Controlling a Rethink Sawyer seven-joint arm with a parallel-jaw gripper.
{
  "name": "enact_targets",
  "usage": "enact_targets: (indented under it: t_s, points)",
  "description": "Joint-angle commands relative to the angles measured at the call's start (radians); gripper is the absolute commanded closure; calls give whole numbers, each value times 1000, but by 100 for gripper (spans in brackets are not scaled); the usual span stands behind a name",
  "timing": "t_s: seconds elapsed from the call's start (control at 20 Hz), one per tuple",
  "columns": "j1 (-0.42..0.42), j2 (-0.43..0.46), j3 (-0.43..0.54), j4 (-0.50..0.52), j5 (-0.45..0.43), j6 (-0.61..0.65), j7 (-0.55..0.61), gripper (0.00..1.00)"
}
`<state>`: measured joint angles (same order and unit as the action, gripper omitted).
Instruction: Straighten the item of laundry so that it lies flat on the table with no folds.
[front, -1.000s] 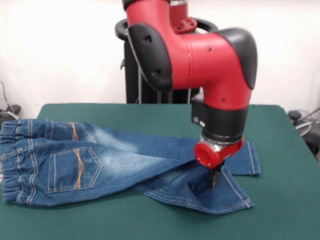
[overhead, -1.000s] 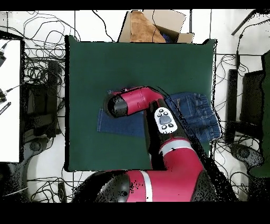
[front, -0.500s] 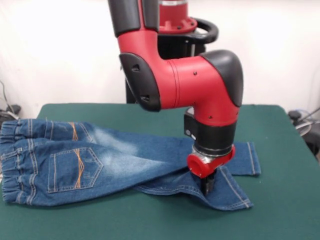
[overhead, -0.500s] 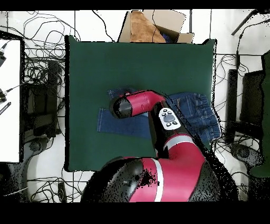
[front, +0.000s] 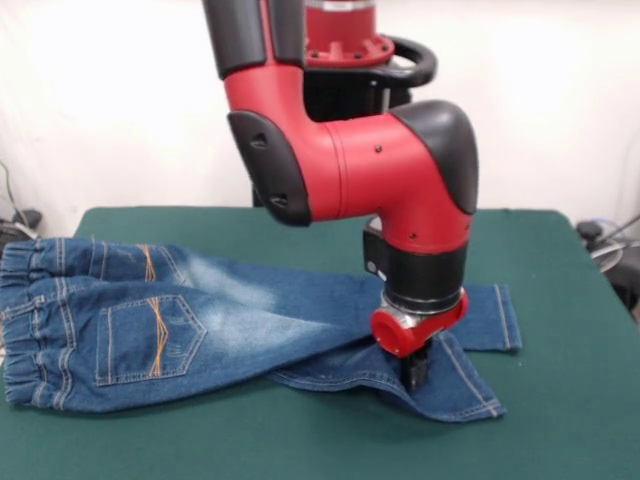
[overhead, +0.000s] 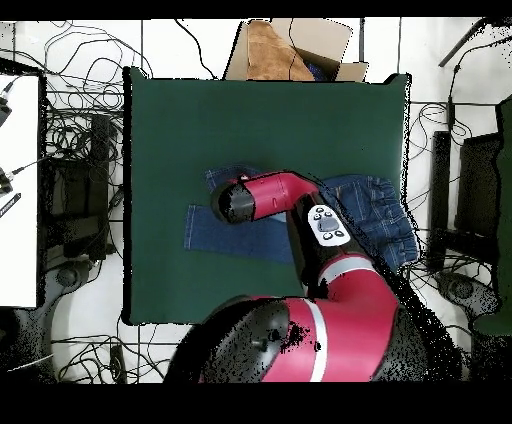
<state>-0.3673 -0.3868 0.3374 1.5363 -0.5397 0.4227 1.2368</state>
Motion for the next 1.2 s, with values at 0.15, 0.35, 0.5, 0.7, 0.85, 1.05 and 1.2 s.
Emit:
enact_targets:
  t_s: [0.15, 0.35, 0.5, 0.7, 0.85, 1.05, 1.2]
  points:
    - [-95, 141, 89, -23, 22, -184, 134, 100]
    - [-85, 172, 81, -69, 47, -211, 164, 100]
    - [-95, 183, 90, -78, 65, -237, 169, 100]
    - [-122, 186, 126, -71, 87, -277, 179, 100]
    - [-130, 177, 134, -55, 102, -290, 195, 100]
    - [-134, 143, 153, -14, 121, -321, 218, 100]
    - [-115, 123, 148, -4, 142, -318, 236, 100]
